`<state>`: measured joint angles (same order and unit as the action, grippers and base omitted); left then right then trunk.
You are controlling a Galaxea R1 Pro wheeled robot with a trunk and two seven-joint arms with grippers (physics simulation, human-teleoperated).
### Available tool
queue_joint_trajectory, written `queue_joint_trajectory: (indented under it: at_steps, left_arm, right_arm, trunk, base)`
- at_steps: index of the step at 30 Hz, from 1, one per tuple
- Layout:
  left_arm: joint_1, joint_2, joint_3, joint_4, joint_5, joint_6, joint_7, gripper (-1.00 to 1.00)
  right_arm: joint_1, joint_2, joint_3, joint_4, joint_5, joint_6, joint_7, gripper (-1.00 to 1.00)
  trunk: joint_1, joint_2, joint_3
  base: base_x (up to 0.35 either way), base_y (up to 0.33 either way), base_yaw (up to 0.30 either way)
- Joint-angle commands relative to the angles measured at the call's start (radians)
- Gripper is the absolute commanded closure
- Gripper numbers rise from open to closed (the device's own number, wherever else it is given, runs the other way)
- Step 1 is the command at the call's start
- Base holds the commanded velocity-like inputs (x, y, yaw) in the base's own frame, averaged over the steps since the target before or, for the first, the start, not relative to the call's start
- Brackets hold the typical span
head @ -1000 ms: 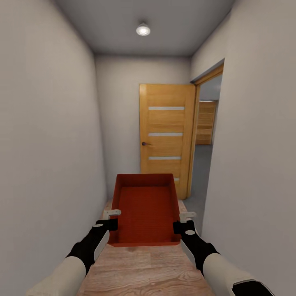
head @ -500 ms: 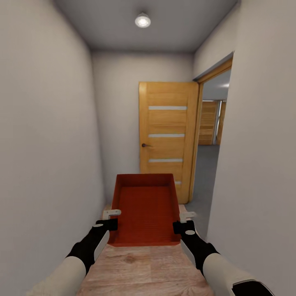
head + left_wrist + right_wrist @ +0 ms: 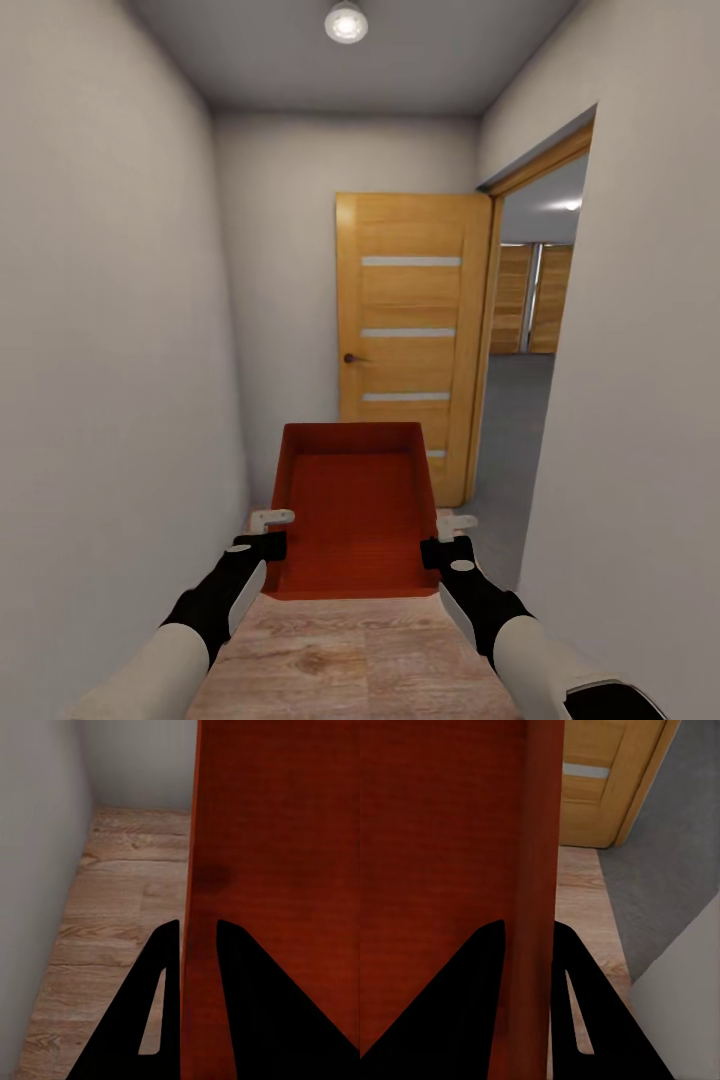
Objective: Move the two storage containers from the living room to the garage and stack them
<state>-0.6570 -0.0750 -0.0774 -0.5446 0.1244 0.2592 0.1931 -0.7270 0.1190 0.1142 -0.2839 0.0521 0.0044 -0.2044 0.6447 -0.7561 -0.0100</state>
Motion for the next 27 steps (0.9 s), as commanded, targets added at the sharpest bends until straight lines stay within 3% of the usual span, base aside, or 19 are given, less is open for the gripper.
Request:
queue_joint_trajectory:
  at_steps: [1, 16, 17, 21, 27]
  left_arm:
    - [-0.001, 0.003, 0.022, -0.005, -0.019, -0.019, 0.016, 1.0]
    - [-0.001, 0.003, 0.022, -0.005, -0.019, -0.02, 0.016, 1.0]
    - [-0.001, 0.007, -0.001, -0.007, 0.005, -0.002, 0.015, 1.0]
    - [-0.001, 0.01, -0.024, 0.018, 0.049, -0.015, 0.015, 1.0]
    - [-0.001, 0.009, -0.028, 0.02, 0.051, -0.018, 0.016, 1.0]
  right_arm:
    - [0.0, -0.01, -0.004, 0.003, 0.0, 0.0, -0.007, 1.0]
    - [0.0, -0.012, -0.004, 0.003, 0.0, 0.0, -0.007, 1.0]
    - [0.0, -0.006, 0.0, 0.006, 0.001, 0.001, -0.007, 1.0]
    - [0.0, -0.003, 0.003, 0.011, 0.007, 0.004, -0.007, 1.0]
    - [0.0, -0.004, 0.007, 0.015, 0.002, -0.001, -0.007, 1.0]
  trunk:
    - [0.001, -0.001, -0.001]
    - [0.001, -0.001, -0.001]
    - [0.001, -0.001, -0.001]
    - [0.001, -0.001, -0.001]
    - [0.001, -0.001, -0.001]
  base:
    - [0.325, 0.0, 0.0]
    - [0.325, 0.0, 0.0]
    - [0.0, 0.0, 0.0]
    - [0.0, 0.0, 0.0]
    - [0.078, 0.0, 0.0]
